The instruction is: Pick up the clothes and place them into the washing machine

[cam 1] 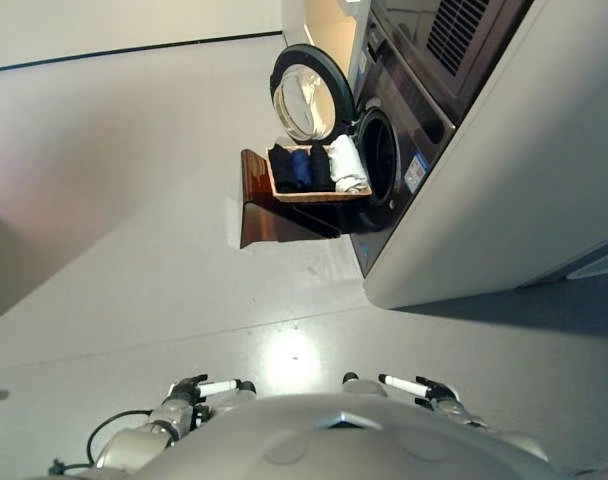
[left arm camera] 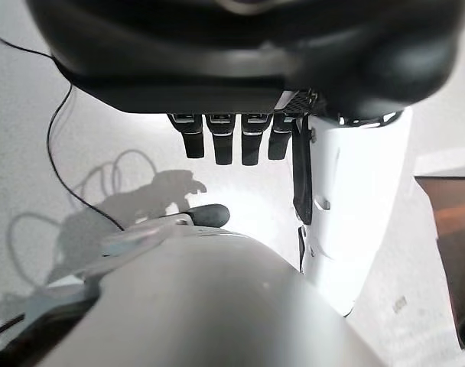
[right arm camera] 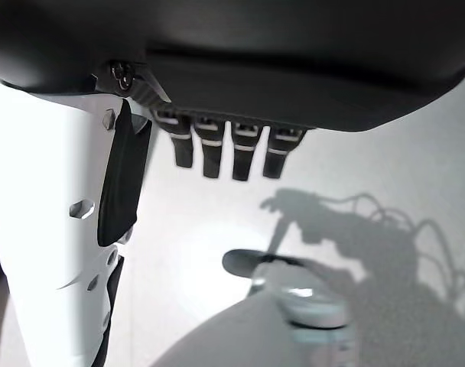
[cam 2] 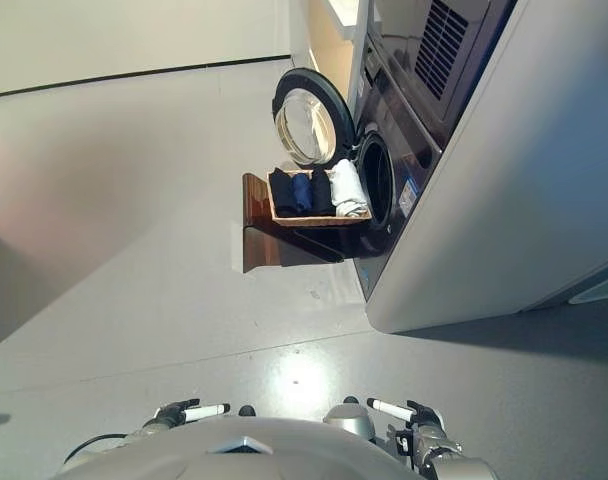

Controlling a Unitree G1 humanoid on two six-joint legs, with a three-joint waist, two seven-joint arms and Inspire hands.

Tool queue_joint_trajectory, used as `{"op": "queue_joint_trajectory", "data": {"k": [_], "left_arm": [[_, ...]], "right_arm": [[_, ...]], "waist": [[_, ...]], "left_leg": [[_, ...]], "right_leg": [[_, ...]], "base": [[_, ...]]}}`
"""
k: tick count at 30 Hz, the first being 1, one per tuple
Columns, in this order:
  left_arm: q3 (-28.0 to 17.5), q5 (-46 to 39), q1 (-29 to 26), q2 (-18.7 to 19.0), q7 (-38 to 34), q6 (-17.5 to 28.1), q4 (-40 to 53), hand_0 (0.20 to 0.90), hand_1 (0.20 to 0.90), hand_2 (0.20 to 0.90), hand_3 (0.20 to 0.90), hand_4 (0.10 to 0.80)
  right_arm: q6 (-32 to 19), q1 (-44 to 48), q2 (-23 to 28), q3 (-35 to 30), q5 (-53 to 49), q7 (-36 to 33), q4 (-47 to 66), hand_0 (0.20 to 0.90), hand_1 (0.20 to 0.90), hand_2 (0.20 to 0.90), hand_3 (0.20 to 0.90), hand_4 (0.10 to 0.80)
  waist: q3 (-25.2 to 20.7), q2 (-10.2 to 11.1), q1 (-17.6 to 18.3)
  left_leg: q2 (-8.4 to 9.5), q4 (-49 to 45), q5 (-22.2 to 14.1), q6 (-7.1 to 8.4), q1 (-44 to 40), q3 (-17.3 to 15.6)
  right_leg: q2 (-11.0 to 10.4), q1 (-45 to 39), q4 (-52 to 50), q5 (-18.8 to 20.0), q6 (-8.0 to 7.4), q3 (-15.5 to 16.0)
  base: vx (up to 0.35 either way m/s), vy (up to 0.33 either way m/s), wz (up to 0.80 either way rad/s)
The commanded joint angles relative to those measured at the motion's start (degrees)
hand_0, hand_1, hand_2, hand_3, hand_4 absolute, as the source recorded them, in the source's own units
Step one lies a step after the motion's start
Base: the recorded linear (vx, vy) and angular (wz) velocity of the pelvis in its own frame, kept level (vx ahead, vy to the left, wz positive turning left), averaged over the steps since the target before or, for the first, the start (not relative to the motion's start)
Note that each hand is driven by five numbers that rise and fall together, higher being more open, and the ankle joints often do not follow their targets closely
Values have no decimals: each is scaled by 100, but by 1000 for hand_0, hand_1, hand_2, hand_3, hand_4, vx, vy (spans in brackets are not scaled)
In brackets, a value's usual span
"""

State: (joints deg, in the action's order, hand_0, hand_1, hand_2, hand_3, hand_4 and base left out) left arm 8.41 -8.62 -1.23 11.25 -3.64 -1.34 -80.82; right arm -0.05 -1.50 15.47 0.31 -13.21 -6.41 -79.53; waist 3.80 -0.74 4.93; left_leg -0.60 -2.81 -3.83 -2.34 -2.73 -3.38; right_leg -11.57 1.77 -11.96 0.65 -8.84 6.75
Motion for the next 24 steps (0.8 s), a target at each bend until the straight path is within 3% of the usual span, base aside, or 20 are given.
{"op": "queue_joint_trajectory", "data": {"k": [1, 4, 7, 8, 9, 12, 15, 17, 18, 19, 21, 23, 24], "left_arm": [[-153, -8, -309, 181, -117, 43, 44, 900, 900, 900, 900, 800], [-198, 44, -282, 232, -93, 37, 24, 900, 900, 900, 900, 800], [-269, 100, -205, 223, -89, 58, -45, 900, 900, 900, 900, 800], [-269, 101, -202, 220, -89, 60, -47, 900, 900, 900, 900, 800], [-334, 114, -175, 243, -99, 62, -101, 900, 900, 900, 900, 800], [-371, 153, -105, 216, -94, 79, -120, 900, 900, 900, 900, 800], [-327, 194, -48, 132, -64, 56, -127, 900, 900, 900, 900, 800], [-282, 219, -38, 57, -49, 41, -120, 900, 900, 900, 900, 800], [-256, 169, -45, 32, -49, 56, -109, 900, 900, 900, 900, 800], [-274, 123, -56, 14, -47, 78, -132, 900, 900, 900, 900, 800], [-257, 3, -128, -7, -57, 76, -112, 900, 900, 900, 900, 800], [-163, -137, -197, -60, -40, 129, 35, 900, 900, 900, 900, 800], [-163, -137, -198, -60, -40, 128, 36, 900, 900, 900, 900, 800]], "right_arm": [[-132, 474, -42, -196, -444, -146, 56, 900, 900, 900, 900, 800], [-101, 338, -29, -328, -497, -138, -35, 900, 900, 900, 900, 800], [-53, 292, -14, -462, -538, -159, -148, 900, 900, 900, 900, 800], [-53, 290, -11, -461, -538, -160, -148, 900, 900, 900, 900, 800], [-31, 256, -21, -511, -513, -178, -163, 900, 900, 900, 900, 800], [-3, 146, -36, -507, -399, -181, -169, 900, 900, 900, 900, 800], [5, 30, -19, -449, -255, -153, -195, 900, 900, 900, 900, 800], [-9, -32, -18, -426, -217, -126, -166, 900, 900, 900, 900, 800], [-10, 11, 11, -384, -230, -123, -155, 900, 900, 900, 900, 800], [-22, 22, -13, -352, -234, -106, -207, 900, 900, 900, 900, 800], [-54, 77, 22, -366, -296, -143, -213, 900, 900, 900, 900, 800], [-93, 112, 77, -316, -380, -119, -192, 900, 900, 900, 900, 800], [-94, 114, 78, -316, -381, -119, -194, 900, 900, 900, 900, 800]], "waist": [[669, -142, 192], [631, -151, 318], [640, -90, 475], [667, -128, 477], [695, -123, 538], [676, -89, 604], [542, -26, 626], [427, -84, 654], [424, -116, 763], [361, -164, 757], [294, -204, 744], [336, -186, 739], [340, -188, 742]], "left_leg": [[336, 123, -23, -200, -282, 124], [448, 182, -195, -169, -524, 174], [561, 438, -355, -70, -925, 303], [519, 459, -365, -66, -974, 304], [473, 595, -429, 29, -1184, 330], [422, 712, -547, 98, -1530, 431], [364, 781, -656, 146, -1822, 568], [183, 750, -581, 227, -1820, 615], [107, 682, -553, 250, -1779, 589], [-19, 649, -380, 379, -1743, 580], [-173, 270, 35, 559, -1524, 601], [-312, -669, 527, 748, -1192, 550], [-315, -684, 517, 750, -1188, 554]], "right_leg": [[546, 1315, -2405, 431, 363, -486], [419, 1628, -1622, 397, 329, -280], [326, 1729, 8, 931, 38, -395], [365, 1642, 102, 972, 36, -366], [275, 1748, 858, 1212, -113, -371], [339, 1701, 1307, 1321, -169, -183], [482, 1621, 1038, 1311, -59, 109], [627, 1635, 770, 1041, 96, 279], [770, 1660, 758, 1044, 138, 57], [914, 1488, 843, 951, 218, -45], [1015, 1469, 709, 791, 320, 69], [1181, 1169, 662, 471, 543, 43], [1183, 1165, 661, 468, 545, 47]], "base": [[56, 111, 21], [200, 81, 22], [267, -32, 33], [312, -66, 17], [300, -65, 8], [354, -92, 3], [332, -150, 36], [294, -200, 24], [310, -232, 24], [305, -237, 60], [296, -255, 59], [310, -280, 30], [242, -257, 16]]}}
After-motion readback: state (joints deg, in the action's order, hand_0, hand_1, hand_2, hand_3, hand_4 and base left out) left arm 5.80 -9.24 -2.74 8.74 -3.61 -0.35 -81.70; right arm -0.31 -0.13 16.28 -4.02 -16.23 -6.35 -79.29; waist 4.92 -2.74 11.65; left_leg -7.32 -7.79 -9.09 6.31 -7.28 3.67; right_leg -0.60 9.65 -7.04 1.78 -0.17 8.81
